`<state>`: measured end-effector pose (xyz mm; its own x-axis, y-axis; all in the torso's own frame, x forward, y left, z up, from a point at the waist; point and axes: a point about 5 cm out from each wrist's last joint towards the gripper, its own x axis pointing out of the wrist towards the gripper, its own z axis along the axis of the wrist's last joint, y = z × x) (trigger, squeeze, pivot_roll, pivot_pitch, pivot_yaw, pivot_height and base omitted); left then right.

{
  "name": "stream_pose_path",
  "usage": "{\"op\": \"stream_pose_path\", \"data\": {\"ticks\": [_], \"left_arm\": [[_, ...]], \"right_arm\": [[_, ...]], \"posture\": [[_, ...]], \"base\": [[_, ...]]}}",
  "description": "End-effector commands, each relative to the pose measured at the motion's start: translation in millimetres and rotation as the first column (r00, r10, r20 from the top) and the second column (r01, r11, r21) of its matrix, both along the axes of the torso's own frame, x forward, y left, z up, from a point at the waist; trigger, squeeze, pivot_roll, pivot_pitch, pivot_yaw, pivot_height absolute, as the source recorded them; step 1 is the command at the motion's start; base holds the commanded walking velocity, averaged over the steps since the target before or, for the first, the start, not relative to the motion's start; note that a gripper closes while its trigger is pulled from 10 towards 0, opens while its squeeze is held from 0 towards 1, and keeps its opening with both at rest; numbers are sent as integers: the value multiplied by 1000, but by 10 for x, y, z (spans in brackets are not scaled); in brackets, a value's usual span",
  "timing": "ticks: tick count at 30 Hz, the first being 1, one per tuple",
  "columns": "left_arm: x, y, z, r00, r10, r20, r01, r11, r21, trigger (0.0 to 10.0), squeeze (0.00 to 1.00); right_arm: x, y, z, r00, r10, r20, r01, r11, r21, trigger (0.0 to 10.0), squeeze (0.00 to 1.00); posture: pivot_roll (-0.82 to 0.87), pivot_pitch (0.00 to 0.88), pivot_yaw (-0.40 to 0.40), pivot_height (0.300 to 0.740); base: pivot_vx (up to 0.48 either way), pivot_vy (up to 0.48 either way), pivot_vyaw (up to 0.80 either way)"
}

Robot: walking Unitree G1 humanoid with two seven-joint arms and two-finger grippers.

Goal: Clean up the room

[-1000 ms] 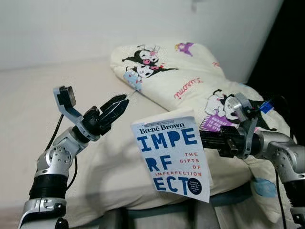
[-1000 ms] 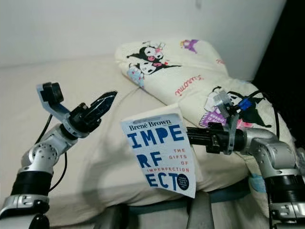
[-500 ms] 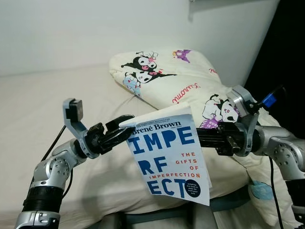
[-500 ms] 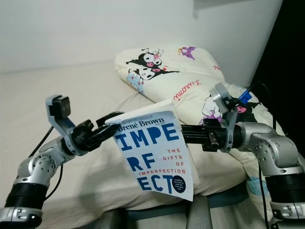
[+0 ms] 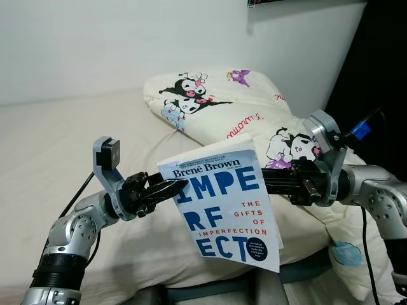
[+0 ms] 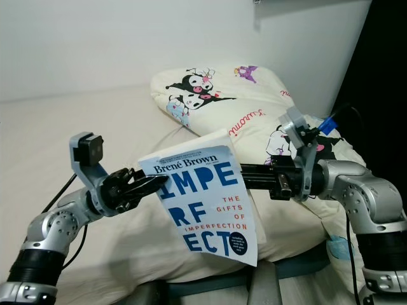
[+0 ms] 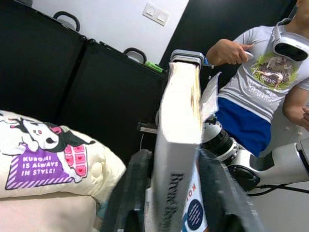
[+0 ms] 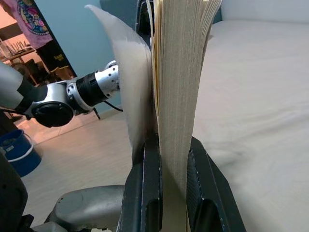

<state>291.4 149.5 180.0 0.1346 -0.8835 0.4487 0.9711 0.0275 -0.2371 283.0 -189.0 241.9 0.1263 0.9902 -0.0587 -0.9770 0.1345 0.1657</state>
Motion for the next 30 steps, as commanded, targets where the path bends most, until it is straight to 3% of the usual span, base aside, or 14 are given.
{"op": "stream_pose_path", "data": {"ticks": [1, 11, 12, 13, 14, 15, 16, 19, 25, 26, 27, 28, 30], "left_arm": [[-22, -27, 7, 1000, 0, 13, 0, 1000, 5, 0, 0], [-25, -81, 97, 999, 2, 46, -2, 1000, -15, 0, 0], [-17, -79, 114, 999, 9, 47, -7, 1000, -25, 0, 0], [-17, -79, 114, 999, 9, 47, -7, 1000, -25, 0, 0], [0, -71, 145, 998, 29, 50, -27, 999, -40, 0, 0], [0, -71, 145, 998, 29, 50, -27, 999, -40, 0, 0], [17, -64, 165, 998, 47, 48, -44, 998, -53, 0, 0], [99, 2, 238, 991, 130, 34, -126, 985, -115, 0, 0], [180, 102, 307, 973, 229, 19, -223, 960, -170, 0, 0], [282, 256, 418, 932, 363, 2, -352, 907, -230, 0, 0], [333, 346, 485, 903, 429, -12, -416, 869, -268, 0, 0], [333, 346, 485, 903, 429, -12, -416, 869, -268, 0, 0], [402, 484, 590, 854, 520, -38, -503, 803, -321, 0, 0]], "right_arm": [[-10, 39, 53, 1000, 17, 24, -17, 1000, 6, 0, 0], [14, 49, 7, 999, -18, 28, 19, 1000, -22, 0, 0], [55, 51, 25, 996, -60, 69, 61, 998, -13, 4314, 0], [55, 51, 25, 996, -60, 69, 61, 998, -13, 4314, 0], [157, 33, 49, 982, -156, 110, 155, 988, 14, 10000, 0], [157, 33, 49, 982, -156, 110, 155, 988, 14, 10000, 0], [195, 16, 54, 974, -193, 117, 191, 981, 31, 10000, 1000], [265, -72, 70, 953, -286, 96, 276, 955, 105, 10000, 1000], [277, -199, 60, 929, -360, 84, 347, 927, 145, 10000, 1000], [244, -379, 62, 896, -439, 60, 418, 883, 215, 10000, 1000], [223, -481, 56, 874, -485, 42, 460, 851, 252, 10000, 1000], [223, -481, 56, 874, -485, 42, 460, 851, 252, 10000, 1000], [174, -622, 33, 840, -542, 9, 513, 801, 310, 10000, 1000]], "posture": [[-147, 47, 52, 580], [-145, 47, 52, 580], [-145, 49, 55, 580], [-145, 49, 55, 580], [-145, 51, 56, 580], [-145, 51, 56, 580], [-144, 52, 57, 580], [-141, 57, 57, 580], [-138, 60, 56, 580], [-136, 66, 55, 580], [-135, 69, 55, 580], [-135, 69, 55, 580], [-136, 70, 55, 580]], "base": [[0, 0, 0], [0, 0, 0], [0, 0, 0], [0, 0, 0], [0, 0, 0], [0, 0, 0], [0, 0, 0], [0, 0, 0], [0, 0, 0], [0, 0, 0], [0, 0, 0], [0, 0, 0], [0, 0, 0]]}}
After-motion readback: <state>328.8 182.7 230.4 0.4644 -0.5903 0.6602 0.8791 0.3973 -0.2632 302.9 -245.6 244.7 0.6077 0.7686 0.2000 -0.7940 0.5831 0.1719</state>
